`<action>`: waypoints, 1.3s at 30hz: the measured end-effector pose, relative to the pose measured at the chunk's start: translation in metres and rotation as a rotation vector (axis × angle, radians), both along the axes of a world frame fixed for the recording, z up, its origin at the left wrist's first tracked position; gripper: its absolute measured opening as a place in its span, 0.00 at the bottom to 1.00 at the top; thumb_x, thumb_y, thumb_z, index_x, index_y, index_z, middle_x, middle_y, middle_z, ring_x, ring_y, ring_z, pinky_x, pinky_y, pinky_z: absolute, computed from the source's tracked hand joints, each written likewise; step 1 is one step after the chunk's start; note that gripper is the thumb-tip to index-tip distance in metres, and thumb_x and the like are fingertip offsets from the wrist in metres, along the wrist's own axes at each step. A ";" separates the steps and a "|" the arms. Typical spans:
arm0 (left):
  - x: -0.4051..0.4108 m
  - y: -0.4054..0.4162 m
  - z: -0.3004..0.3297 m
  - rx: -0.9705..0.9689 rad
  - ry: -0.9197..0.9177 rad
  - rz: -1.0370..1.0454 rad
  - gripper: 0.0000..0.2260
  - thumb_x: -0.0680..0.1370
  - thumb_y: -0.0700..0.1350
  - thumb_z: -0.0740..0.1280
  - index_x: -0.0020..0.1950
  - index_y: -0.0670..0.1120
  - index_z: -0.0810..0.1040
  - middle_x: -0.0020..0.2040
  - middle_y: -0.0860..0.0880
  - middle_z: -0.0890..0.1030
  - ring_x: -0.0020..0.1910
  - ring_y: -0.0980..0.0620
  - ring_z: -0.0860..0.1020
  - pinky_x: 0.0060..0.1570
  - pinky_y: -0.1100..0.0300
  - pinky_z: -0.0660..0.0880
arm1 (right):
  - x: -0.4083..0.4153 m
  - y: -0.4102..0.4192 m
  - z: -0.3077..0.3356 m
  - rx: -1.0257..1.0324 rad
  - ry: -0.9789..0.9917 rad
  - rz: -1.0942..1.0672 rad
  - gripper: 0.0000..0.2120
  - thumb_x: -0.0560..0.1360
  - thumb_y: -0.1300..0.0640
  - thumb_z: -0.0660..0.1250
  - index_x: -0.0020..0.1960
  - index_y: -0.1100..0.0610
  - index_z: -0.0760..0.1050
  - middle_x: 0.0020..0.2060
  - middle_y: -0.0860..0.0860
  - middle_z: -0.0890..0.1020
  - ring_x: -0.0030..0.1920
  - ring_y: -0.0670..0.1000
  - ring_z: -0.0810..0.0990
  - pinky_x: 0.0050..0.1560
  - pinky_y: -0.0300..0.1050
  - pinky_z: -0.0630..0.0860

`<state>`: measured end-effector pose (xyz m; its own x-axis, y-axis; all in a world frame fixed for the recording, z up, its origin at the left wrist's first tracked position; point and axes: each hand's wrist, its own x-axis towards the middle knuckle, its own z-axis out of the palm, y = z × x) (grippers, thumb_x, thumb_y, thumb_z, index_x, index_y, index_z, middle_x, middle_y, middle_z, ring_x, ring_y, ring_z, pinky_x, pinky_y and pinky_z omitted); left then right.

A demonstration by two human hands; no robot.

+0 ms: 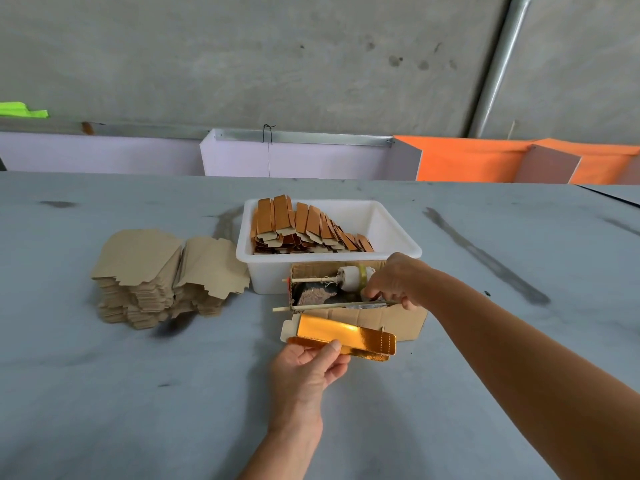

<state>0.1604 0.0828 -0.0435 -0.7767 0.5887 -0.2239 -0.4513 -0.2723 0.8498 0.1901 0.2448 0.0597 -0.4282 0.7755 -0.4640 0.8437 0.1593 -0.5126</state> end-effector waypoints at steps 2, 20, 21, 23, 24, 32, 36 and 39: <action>0.000 0.000 0.000 0.001 0.004 -0.004 0.05 0.71 0.32 0.71 0.44 0.38 0.78 0.35 0.41 0.83 0.31 0.48 0.82 0.31 0.60 0.79 | -0.001 0.001 0.000 -0.007 0.001 0.000 0.10 0.72 0.60 0.71 0.44 0.57 0.68 0.30 0.51 0.68 0.27 0.44 0.63 0.19 0.35 0.62; 0.002 -0.001 0.001 -0.006 0.022 -0.026 0.05 0.71 0.31 0.70 0.43 0.38 0.78 0.33 0.43 0.83 0.30 0.49 0.82 0.31 0.61 0.79 | -0.011 0.007 -0.011 0.224 -0.027 0.059 0.24 0.68 0.58 0.76 0.59 0.60 0.70 0.51 0.56 0.77 0.55 0.53 0.77 0.60 0.45 0.75; 0.002 -0.001 0.001 -0.007 0.023 -0.028 0.05 0.71 0.31 0.70 0.43 0.38 0.78 0.33 0.43 0.83 0.30 0.49 0.82 0.31 0.61 0.79 | -0.011 0.006 -0.011 0.246 -0.035 0.065 0.25 0.68 0.58 0.76 0.60 0.61 0.70 0.53 0.56 0.78 0.56 0.53 0.77 0.60 0.46 0.75; 0.001 -0.001 0.001 -0.010 0.023 -0.030 0.05 0.71 0.31 0.70 0.43 0.38 0.78 0.33 0.43 0.83 0.30 0.49 0.82 0.31 0.61 0.79 | -0.012 0.004 -0.011 0.264 -0.026 0.059 0.26 0.67 0.58 0.76 0.60 0.61 0.70 0.54 0.57 0.77 0.55 0.54 0.77 0.60 0.48 0.76; 0.001 -0.001 0.001 -0.010 0.023 -0.031 0.04 0.71 0.31 0.70 0.43 0.38 0.78 0.33 0.43 0.83 0.31 0.48 0.82 0.31 0.61 0.79 | -0.012 0.004 -0.011 0.275 -0.024 0.059 0.26 0.67 0.59 0.76 0.61 0.61 0.70 0.54 0.57 0.77 0.55 0.55 0.77 0.60 0.48 0.76; 0.002 -0.001 0.000 -0.016 0.034 -0.035 0.04 0.71 0.31 0.70 0.43 0.38 0.79 0.33 0.43 0.83 0.31 0.49 0.82 0.31 0.61 0.79 | -0.013 0.004 -0.008 0.139 0.057 -0.029 0.23 0.69 0.59 0.74 0.60 0.61 0.69 0.48 0.55 0.76 0.49 0.51 0.76 0.53 0.42 0.77; 0.002 -0.002 -0.001 -0.023 0.042 -0.034 0.04 0.71 0.31 0.70 0.43 0.38 0.79 0.34 0.43 0.84 0.31 0.48 0.82 0.31 0.61 0.78 | -0.008 0.001 -0.001 0.044 0.038 0.009 0.11 0.71 0.61 0.71 0.47 0.60 0.70 0.35 0.52 0.72 0.36 0.47 0.72 0.35 0.36 0.74; 0.002 -0.002 -0.001 -0.026 0.048 -0.035 0.04 0.71 0.31 0.71 0.43 0.38 0.79 0.34 0.43 0.84 0.31 0.48 0.82 0.30 0.61 0.78 | -0.006 0.001 0.001 0.074 0.036 0.047 0.10 0.70 0.63 0.71 0.39 0.59 0.69 0.31 0.52 0.71 0.32 0.47 0.70 0.30 0.35 0.71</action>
